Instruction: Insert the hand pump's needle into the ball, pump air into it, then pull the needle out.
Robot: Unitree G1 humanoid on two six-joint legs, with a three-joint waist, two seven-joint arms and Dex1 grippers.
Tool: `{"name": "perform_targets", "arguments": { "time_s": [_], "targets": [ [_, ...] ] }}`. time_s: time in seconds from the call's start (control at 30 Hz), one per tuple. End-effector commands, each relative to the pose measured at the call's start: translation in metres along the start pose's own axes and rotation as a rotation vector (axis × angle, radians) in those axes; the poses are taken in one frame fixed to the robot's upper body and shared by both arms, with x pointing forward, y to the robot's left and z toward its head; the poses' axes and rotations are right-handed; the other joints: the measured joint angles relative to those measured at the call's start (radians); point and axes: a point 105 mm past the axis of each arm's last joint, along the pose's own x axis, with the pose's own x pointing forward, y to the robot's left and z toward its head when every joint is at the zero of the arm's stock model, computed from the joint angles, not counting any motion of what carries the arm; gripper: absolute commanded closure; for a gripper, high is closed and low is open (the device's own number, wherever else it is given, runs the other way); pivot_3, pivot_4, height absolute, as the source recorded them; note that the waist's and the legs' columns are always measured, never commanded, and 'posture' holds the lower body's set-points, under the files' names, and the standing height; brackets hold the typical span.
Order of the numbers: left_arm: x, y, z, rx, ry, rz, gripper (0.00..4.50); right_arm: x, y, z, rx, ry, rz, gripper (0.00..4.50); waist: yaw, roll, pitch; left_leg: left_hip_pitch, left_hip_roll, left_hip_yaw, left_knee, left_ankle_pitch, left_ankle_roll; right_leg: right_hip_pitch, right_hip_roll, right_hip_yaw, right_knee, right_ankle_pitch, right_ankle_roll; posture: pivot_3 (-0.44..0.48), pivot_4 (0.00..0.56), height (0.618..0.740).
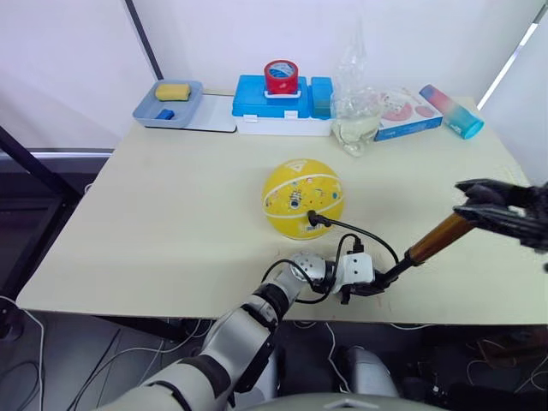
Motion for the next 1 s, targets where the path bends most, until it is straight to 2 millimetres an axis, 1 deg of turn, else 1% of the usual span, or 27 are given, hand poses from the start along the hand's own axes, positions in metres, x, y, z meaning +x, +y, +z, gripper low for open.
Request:
{"name": "perform_targets", "arguments": {
  "time_s": [0.03, 0.1, 0.13, 0.17, 0.23, 0.27, 0.33, 0.43, 0.53, 0.57, 0.73, 0.77, 0.8, 0.83, 0.87, 0.93, 0.97, 1.0],
  "targets": [
    [-0.002, -0.031, -0.038, -0.062, 0.145, -0.099, 3.38, 0.007, -0.012, -0.046, 0.002, 0.101, -0.083, 2.58, -0.002, -0.002, -0.002, 0.0, 0.0, 0.0, 0.0, 0.0, 0.0, 0.0, 0.0, 0.0, 0.0, 0.0, 0.0, 0.0, 0.15, 0.739],
    [-0.002, -0.031, -0.038, -0.062, 0.145, -0.099, 3.38, 0.009, -0.012, -0.061, -0.017, 0.147, -0.075, 2.58, -0.002, -0.002, -0.003, 0.001, 0.0, 0.001, 0.0, 0.0, 0.0, 0.0, 0.0, 0.0, 0.0, 0.0, 0.0, 0.0, 0.15, 0.739],
    [-0.002, -0.031, -0.037, -0.062, 0.145, -0.099, 3.38, 0.009, -0.011, -0.065, -0.028, 0.162, -0.066, 2.58, -0.002, -0.002, -0.003, 0.001, 0.0, 0.001, 0.0, 0.0, 0.0, 0.0, 0.0, 0.0, 0.0, 0.0, 0.0, 0.0, 0.15, 0.739],
    [-0.002, -0.031, -0.037, -0.061, 0.146, -0.098, 3.38, 0.011, -0.012, -0.071, -0.021, 0.151, -0.069, 2.58, -0.002, -0.002, -0.004, 0.001, 0.0, 0.001, 0.0, 0.0, 0.0, 0.001, 0.0, 0.001, 0.0, 0.0, 0.0, 0.0, 0.15, 0.739],
    [-0.002, -0.031, -0.037, -0.059, 0.145, -0.097, 3.38, 0.018, -0.011, -0.089, -0.01, 0.153, -0.069, 2.58, -0.002, -0.005, -0.006, 0.001, 0.0, 0.0, 0.0, 0.0, 0.0, 0.0, 0.0, 0.0, 0.0, 0.0, 0.0, 0.0, 0.15, 0.739],
    [-0.002, -0.03, -0.037, -0.059, 0.145, -0.096, 3.38, 0.021, -0.013, -0.094, 0.0, 0.135, -0.085, 2.58, -0.001, -0.005, -0.006, 0.001, 0.0, 0.0, 0.0, 0.0, 0.0, 0.001, 0.0, 0.0, 0.0, 0.0, 0.0, 0.0, 0.15, 0.739],
    [-0.002, -0.03, -0.037, -0.059, 0.145, -0.094, 3.38, 0.023, -0.013, -0.099, -0.005, 0.134, -0.087, 2.58, -0.002, -0.004, -0.007, 0.001, 0.0, 0.0, 0.0, 0.0, 0.0, 0.0, 0.0, 0.0, 0.0, 0.0, 0.0, 0.0, 0.15, 0.739],
    [-0.002, -0.03, -0.037, -0.06, 0.145, -0.094, 3.38, 0.021, -0.015, -0.092, -0.013, 0.099, -0.097, 2.58, -0.002, -0.005, -0.008, 0.001, 0.0, 0.001, 0.0, 0.0, 0.0, 0.001, -0.001, 0.0, 0.0, 0.0, 0.0, 0.0, 0.15, 0.739],
    [-0.003, -0.03, -0.038, -0.063, 0.149, -0.094, 3.38, 0.017, -0.009, -0.07, -0.03, 0.049, -0.044, 2.58, -0.001, -0.004, -0.008, 0.001, 0.0, 0.0, 0.0, 0.0, 0.0, 0.001, 0.0, 0.0, 0.0, 0.0, 0.0, 0.0, 0.15, 0.739],
    [-0.003, -0.03, -0.038, -0.063, 0.15, -0.094, 3.38, 0.016, -0.008, -0.066, -0.029, 0.04, -0.035, 2.58, -0.001, -0.003, -0.007, 0.001, 0.0, 0.0, 0.0, 0.0, 0.0, 0.001, -0.001, 0.0, 0.0, 0.0, 0.0, 0.0, 0.15, 0.739],
    [-0.003, -0.03, -0.038, -0.063, 0.15, -0.094, 3.38, 0.016, -0.008, -0.064, -0.021, 0.039, -0.031, 2.58, 0.001, -0.002, -0.006, 0.001, 0.0, 0.0, 0.0, 0.0, 0.0, 0.0, -0.001, 0.0, 0.0, 0.0, 0.0, 0.0, 0.15, 0.739],
    [-0.003, -0.031, -0.038, -0.063, 0.149, -0.096, 3.38, 0.009, -0.009, -0.038, -0.042, -0.004, -0.028, 2.58, 0.001, -0.002, -0.006, 0.001, 0.0, 0.0, 0.0, 0.0, 0.0, 0.0, -0.001, 0.0, 0.0, 0.0, 0.0, 0.0, 0.15, 0.739],
    [-0.003, -0.031, -0.038, -0.063, 0.148, -0.097, 3.38, 0.005, -0.008, -0.018, -0.06, -0.034, -0.019, 2.58, 0.001, 0.002, -0.004, 0.001, 0.0, 0.0, 0.0, 0.0, 0.0, 0.0, -0.001, 0.0, 0.0, 0.0, 0.0, 0.0, 0.15, 0.739],
    [-0.003, -0.031, -0.038, -0.063, 0.147, -0.098, 3.38, 0.002, -0.006, -0.005, -0.07, -0.052, -0.01, 2.58, 0.001, 0.005, -0.001, 0.0, 0.0, 0.001, 0.0, 0.0, 0.0, 0.0, -0.002, 0.0, 0.0, 0.0, 0.0, 0.0, 0.15, 0.739],
    [-0.003, -0.031, -0.038, -0.063, 0.147, -0.099, 3.38, 0.0, -0.004, 0.002, -0.073, -0.061, -0.004, 2.58, 0.0, 0.006, 0.001, 0.0, -0.001, 0.002, 0.001, 0.0, 0.0, 0.0, -0.003, 0.0, 0.0, 0.001, 0.001, 0.0, 0.15, 0.739],
    [-0.003, -0.031, -0.038, -0.063, 0.147, -0.099, 3.38, 0.0, -0.004, 0.003, -0.06, -0.059, -0.004, 2.58, 0.002, 0.006, 0.001, 0.0, -0.001, 0.002, 0.0, 0.0, 0.0, 0.0, -0.003, 0.0, 0.0, 0.001, 0.001, 0.0, 0.15, 0.739],
    [-0.003, -0.031, -0.038, -0.063, 0.147, -0.1, 3.38, -0.004, -0.003, 0.014, -0.065, -0.071, -0.004, 2.58, 0.005, 0.004, 0.002, 0.0, 0.0, 0.0, 0.0, 0.0, 0.0, 0.0, -0.002, -0.002, 0.0, 0.001, 0.001, 0.0, 0.15, 0.739],
    [-0.002, -0.031, -0.038, -0.063, 0.147, -0.1, 3.38, -0.011, -0.003, 0.03, -0.079, -0.09, -0.009, 2.58, 0.006, 0.004, 0.002, 0.0, 0.0, -0.002, 0.0, 0.0, 0.0, 0.0, -0.001, -0.003, 0.0, 0.001, 0.001, 0.0, 0.15, 0.739]
  ]
}}
